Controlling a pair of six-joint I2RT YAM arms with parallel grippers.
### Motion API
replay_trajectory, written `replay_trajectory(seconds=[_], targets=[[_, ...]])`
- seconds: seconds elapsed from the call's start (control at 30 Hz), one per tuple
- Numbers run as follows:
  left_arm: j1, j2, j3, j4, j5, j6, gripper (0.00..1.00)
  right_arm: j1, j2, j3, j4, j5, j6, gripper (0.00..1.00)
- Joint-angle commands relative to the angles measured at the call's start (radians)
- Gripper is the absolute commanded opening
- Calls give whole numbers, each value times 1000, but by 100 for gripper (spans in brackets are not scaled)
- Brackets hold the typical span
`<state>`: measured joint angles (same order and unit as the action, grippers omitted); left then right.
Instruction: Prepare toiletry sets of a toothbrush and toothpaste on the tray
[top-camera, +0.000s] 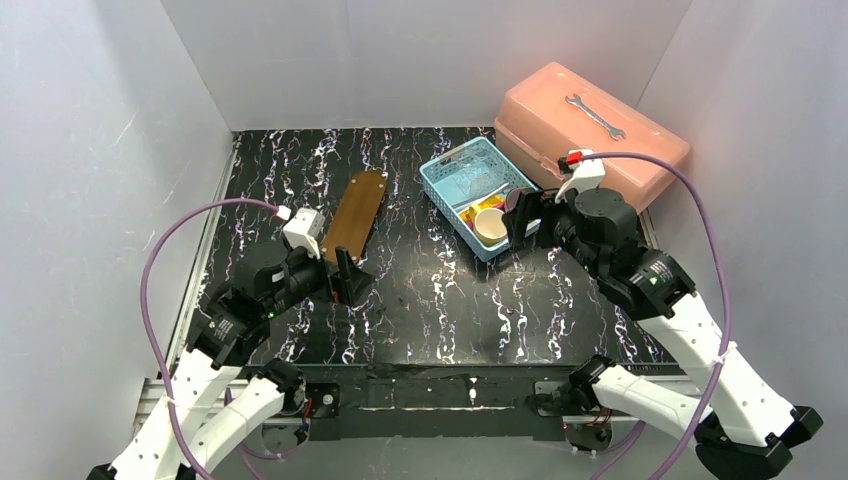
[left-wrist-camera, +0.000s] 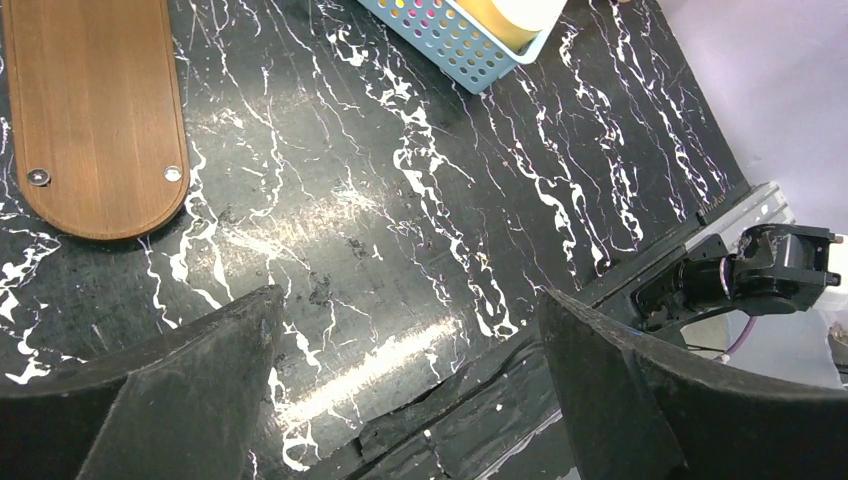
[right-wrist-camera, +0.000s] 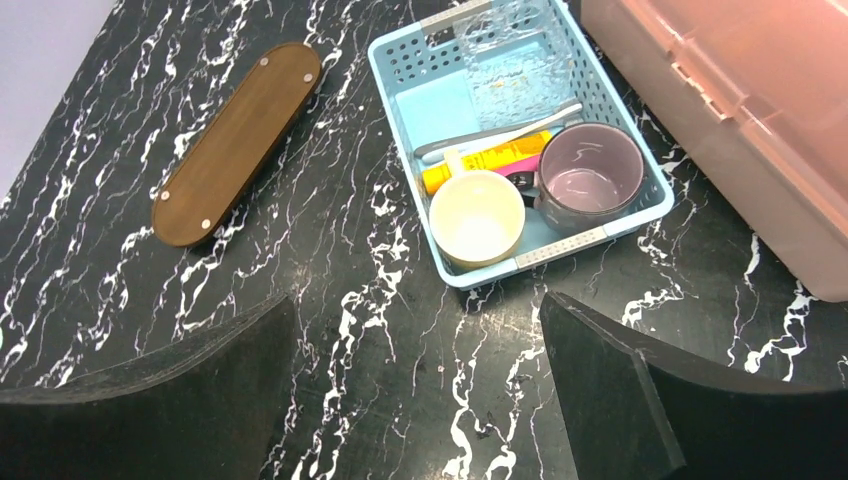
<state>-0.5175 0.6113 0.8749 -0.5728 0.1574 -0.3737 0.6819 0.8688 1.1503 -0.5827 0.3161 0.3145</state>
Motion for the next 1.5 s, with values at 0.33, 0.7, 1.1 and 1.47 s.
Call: replay_trajectory(seconds=[0.33,0.7,1.1,1.47], targets=[[-3,-86,-37,-16,-55,31,99,2,79,84,-99,166,43,100],[-3,-184,-47,-28,-177,32,99,0,244,145,-209,313,197,97],[-3,-169,-42,-42,-185,10,99,-42,342,102,-218,456,469,82],[-3,-191,-44,-42,-190,7,99,-186,385,17,-116,340,588,68]])
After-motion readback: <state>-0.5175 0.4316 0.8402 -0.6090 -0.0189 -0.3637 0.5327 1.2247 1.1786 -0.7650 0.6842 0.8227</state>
